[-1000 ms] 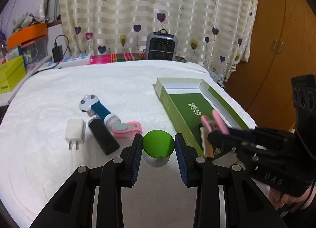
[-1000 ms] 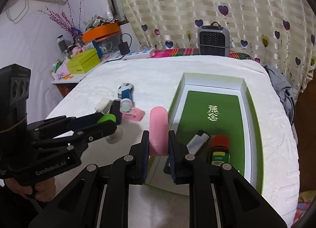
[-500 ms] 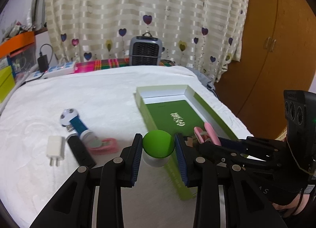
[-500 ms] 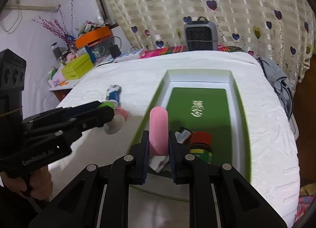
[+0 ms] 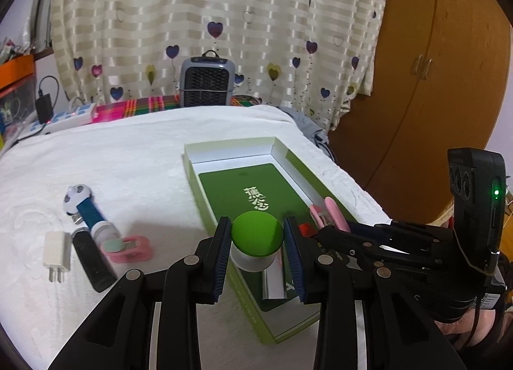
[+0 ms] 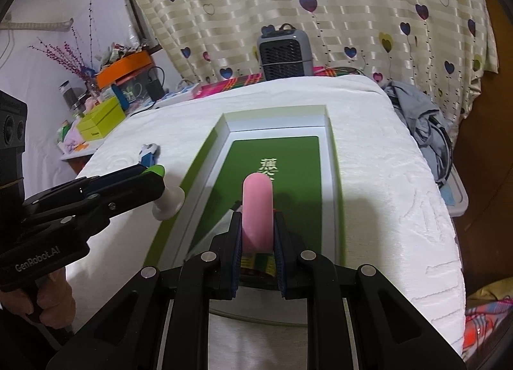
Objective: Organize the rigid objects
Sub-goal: 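Carry the green holder with the left tool while the right tool carries the pink clip to the box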
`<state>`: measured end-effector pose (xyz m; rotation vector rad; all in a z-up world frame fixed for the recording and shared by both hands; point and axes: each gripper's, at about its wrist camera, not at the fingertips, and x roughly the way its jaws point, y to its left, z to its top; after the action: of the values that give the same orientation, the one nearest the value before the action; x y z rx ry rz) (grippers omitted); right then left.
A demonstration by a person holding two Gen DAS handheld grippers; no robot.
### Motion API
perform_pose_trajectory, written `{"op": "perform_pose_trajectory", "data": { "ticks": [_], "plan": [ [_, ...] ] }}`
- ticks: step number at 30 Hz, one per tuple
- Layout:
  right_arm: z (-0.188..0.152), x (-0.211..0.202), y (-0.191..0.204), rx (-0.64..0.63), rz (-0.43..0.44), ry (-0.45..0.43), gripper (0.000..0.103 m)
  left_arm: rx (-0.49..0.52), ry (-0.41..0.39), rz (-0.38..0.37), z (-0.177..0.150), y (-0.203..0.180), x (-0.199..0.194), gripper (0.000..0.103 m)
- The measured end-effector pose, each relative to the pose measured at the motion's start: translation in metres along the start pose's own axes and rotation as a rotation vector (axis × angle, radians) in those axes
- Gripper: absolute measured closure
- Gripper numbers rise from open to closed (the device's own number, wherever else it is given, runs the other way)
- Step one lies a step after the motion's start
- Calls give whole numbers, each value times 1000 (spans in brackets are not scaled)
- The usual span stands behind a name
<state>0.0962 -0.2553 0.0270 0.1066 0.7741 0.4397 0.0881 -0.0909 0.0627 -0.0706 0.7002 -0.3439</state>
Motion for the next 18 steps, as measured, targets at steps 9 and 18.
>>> {"op": "perform_pose_trajectory", "data": {
  "ticks": [9, 18],
  "plan": [
    [-2, 6, -11, 8, -66, 29, 84, 22, 28, -37, -3, -9, 15, 71],
    [-5, 14, -8, -30, -110, 67, 84, 30, 77, 0, -7, -8, 32, 71]
  ]
}}
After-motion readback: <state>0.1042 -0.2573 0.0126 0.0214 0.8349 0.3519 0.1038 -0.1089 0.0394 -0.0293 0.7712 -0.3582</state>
